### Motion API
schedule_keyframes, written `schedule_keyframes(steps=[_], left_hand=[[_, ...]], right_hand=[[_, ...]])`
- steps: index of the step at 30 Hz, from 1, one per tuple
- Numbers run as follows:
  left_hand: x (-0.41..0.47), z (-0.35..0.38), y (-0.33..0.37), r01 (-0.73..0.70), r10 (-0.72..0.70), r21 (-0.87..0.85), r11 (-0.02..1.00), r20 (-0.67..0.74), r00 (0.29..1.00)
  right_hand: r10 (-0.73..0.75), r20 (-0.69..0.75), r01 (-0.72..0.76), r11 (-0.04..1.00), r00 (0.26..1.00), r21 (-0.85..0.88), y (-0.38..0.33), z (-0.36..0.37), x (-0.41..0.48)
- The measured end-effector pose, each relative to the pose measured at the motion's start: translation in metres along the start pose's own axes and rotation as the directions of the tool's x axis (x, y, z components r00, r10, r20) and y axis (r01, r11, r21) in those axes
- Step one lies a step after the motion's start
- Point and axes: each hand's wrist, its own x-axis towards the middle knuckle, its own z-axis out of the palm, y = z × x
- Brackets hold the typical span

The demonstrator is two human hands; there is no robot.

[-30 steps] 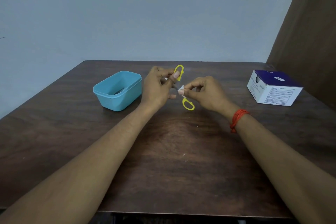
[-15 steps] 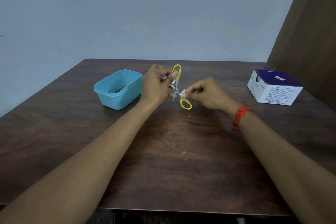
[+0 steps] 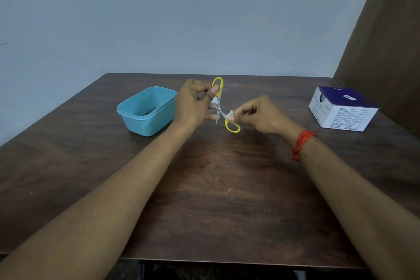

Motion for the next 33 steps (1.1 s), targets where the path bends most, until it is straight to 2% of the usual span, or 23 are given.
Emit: schedule_keyframes(steps=[7,15,23,27,30,33], left_hand=[[-0.005,0.005,0.001,-0.034,0.031,0.03,0.999,0.075,0.997],[-0.005,0.003,0.005,-0.014,0.014,0.005,1.0,0.034,0.999],[-0.004,0.0,0.005,0.042,-0.041,-0.053,0.998,0.011,0.999],[-0.003,-0.002,0.004,0.128,-0.132,-0.139,0.982,-0.016,0.991],[-0.002,-0.007,0.005,0.212,-0.209,-0.223,0.952,0.037,0.977],[-0.002,-0.011,0.005,0.261,-0.248,-0.245,0.934,0.085,0.965]], right_hand=[[-0.062,-0.045,0.063,0.998,0.997,0.022,-0.006,0.009,-0.002],[0.024,0.042,-0.021,0.997,0.999,-0.069,-0.011,-0.004,-0.003],[0.115,0.121,-0.123,0.991,0.986,0.06,-0.008,-0.009,-0.009],[0.151,0.124,-0.171,0.97,0.981,0.17,-0.01,-0.009,-0.011],[0.209,0.174,-0.253,0.923,0.962,0.291,-0.011,-0.012,-0.012],[0.212,0.141,-0.247,0.917,0.967,0.312,-0.011,-0.013,-0.01]])
